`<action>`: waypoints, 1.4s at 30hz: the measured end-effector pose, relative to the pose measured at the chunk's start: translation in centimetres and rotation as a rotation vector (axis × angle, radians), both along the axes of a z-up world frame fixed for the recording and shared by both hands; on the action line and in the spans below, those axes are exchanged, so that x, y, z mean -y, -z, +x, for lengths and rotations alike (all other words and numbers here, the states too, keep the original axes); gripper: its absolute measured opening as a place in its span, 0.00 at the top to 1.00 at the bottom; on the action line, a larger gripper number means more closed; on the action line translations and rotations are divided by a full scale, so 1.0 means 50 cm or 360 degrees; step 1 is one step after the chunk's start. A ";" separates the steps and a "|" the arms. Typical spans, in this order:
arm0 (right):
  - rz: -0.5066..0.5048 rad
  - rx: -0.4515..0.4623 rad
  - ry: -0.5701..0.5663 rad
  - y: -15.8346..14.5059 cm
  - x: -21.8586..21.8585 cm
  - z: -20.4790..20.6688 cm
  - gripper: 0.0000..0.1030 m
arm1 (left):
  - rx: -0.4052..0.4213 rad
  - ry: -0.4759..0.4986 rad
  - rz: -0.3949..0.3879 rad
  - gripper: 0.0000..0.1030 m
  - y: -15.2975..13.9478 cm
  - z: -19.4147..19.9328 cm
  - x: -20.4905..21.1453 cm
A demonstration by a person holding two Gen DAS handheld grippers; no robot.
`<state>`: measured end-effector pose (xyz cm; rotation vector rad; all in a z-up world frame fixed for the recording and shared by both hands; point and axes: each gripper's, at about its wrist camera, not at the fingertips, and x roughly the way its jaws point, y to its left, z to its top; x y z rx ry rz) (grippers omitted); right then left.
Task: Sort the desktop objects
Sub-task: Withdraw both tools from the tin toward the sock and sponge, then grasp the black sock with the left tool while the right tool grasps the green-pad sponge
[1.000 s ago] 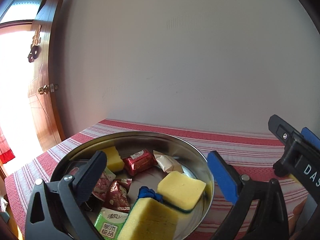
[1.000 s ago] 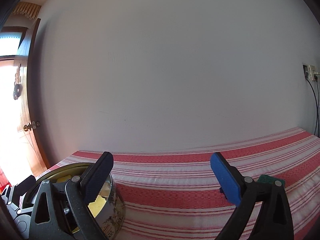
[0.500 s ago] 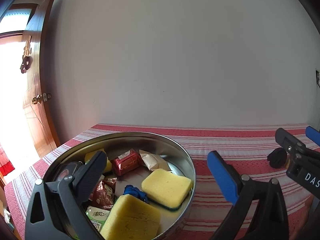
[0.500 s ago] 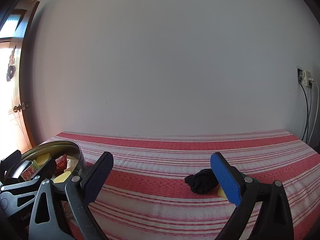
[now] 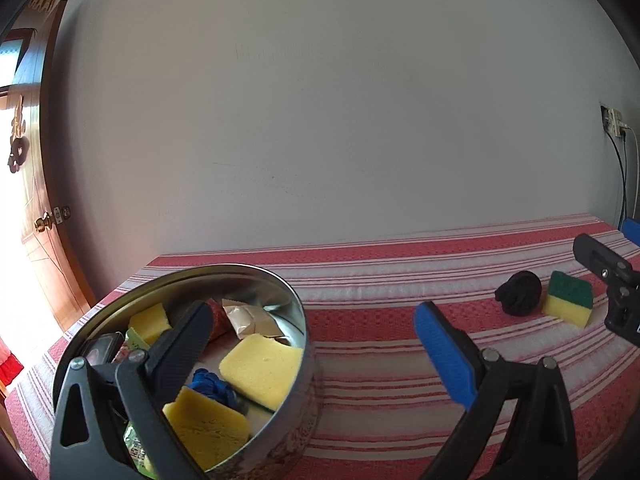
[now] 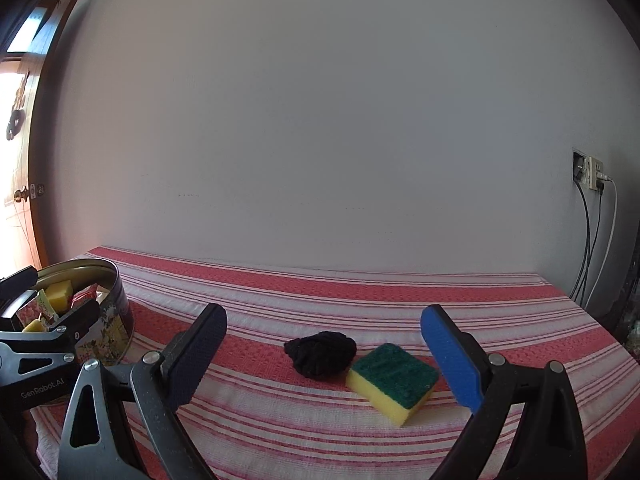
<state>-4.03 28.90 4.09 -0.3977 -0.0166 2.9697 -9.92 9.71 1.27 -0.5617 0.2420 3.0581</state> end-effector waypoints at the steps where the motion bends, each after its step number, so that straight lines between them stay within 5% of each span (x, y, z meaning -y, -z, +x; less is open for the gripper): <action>1: -0.0006 0.0001 0.0033 0.000 -0.014 0.003 0.03 | 0.0020 0.0020 -0.0009 0.01 0.003 -0.003 -0.011; 7: -0.0041 0.0014 0.0236 -0.003 -0.108 0.018 0.03 | 0.0147 0.0143 -0.0094 0.01 0.016 -0.033 -0.081; 16: -0.0089 0.0066 0.0287 0.000 -0.173 0.011 0.03 | 0.0279 0.0378 -0.0241 0.01 0.036 -0.079 -0.216; 30: -0.0294 0.0173 0.0382 0.020 -0.230 -0.011 0.03 | 0.0605 0.0617 -0.0232 0.01 0.073 -0.204 -0.357; 32: -0.0294 0.0190 0.0384 0.022 -0.231 -0.013 0.03 | 0.0642 0.0640 -0.0228 0.05 0.077 -0.211 -0.365; 39: -0.0363 0.0235 0.0388 0.032 -0.246 -0.018 0.03 | 0.0874 0.0775 0.0002 0.52 0.103 -0.255 -0.340; 42: -0.0390 0.0247 0.0397 0.035 -0.254 -0.019 0.03 | 0.0886 0.0780 0.0025 0.52 0.106 -0.250 -0.337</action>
